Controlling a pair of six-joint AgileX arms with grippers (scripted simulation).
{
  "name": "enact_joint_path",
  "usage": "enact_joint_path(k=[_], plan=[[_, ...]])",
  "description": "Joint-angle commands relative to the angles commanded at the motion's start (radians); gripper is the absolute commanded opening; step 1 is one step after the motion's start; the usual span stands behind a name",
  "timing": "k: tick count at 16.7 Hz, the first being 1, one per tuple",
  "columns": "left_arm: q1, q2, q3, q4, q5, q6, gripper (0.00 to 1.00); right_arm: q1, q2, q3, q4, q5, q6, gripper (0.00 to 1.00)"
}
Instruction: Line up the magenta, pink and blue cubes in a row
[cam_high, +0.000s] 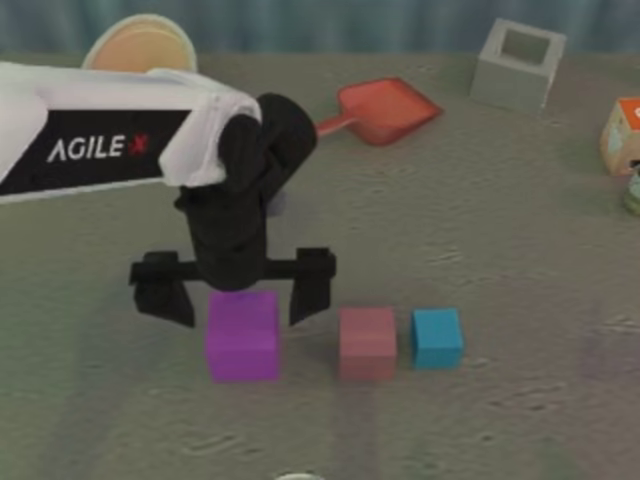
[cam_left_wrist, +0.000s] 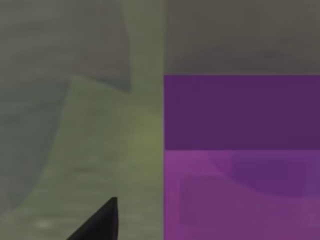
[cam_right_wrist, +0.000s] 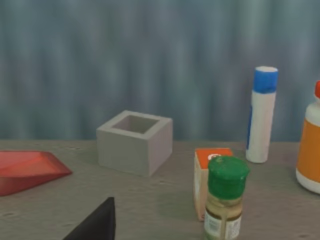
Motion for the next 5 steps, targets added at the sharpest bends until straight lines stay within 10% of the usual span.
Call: enact_joint_path(k=[5], plan=[[0.012,-0.063,0.074,-0.132,0.0,-0.002,1.0,0.0,0.0,0.0,0.0,0.0,0.0,1.0]])
